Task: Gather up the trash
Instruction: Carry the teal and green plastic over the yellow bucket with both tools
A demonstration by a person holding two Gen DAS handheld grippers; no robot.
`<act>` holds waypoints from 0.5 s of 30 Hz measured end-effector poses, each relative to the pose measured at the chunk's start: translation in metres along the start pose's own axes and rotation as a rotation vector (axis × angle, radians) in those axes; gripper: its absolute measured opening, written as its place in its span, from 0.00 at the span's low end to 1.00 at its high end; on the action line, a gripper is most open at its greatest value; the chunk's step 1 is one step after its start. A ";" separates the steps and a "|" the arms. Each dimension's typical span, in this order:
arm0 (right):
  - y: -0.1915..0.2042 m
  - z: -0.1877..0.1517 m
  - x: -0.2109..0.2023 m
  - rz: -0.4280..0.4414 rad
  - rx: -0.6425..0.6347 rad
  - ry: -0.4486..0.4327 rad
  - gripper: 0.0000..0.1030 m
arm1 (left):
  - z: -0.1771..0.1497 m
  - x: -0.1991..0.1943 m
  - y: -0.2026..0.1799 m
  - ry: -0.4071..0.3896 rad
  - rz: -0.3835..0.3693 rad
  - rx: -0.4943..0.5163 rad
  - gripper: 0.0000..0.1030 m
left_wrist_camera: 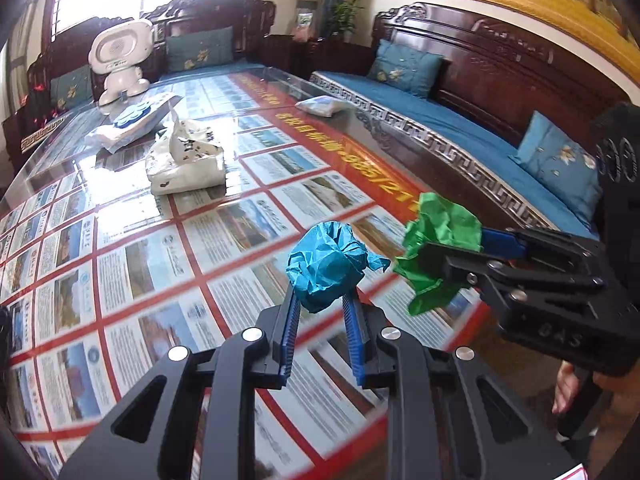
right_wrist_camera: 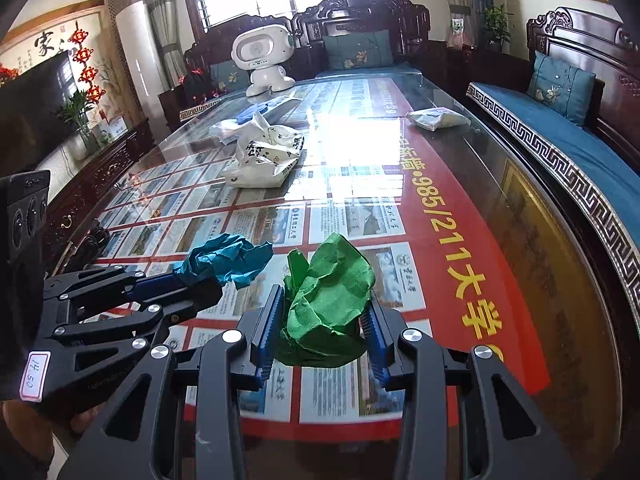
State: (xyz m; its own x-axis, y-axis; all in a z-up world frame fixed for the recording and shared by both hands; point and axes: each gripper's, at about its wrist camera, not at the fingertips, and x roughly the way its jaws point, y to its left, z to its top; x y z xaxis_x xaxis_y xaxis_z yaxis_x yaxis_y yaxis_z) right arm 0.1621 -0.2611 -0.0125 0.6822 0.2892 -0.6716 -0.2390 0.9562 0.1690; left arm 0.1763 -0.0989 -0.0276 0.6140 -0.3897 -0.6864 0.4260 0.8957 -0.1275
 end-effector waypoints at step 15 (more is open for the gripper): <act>0.007 -0.161 -0.201 -0.108 0.116 -0.109 0.37 | -0.111 -0.110 -0.120 -0.012 -0.255 0.144 0.22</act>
State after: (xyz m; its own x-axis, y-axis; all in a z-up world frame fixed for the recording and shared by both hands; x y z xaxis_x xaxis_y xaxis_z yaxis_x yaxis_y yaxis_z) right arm -0.0879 -0.3193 0.0073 0.7715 0.1822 -0.6096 -0.0834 0.9788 0.1869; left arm -0.0162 -0.1391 -0.0162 0.4823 -0.6020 -0.6364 0.6570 0.7291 -0.1919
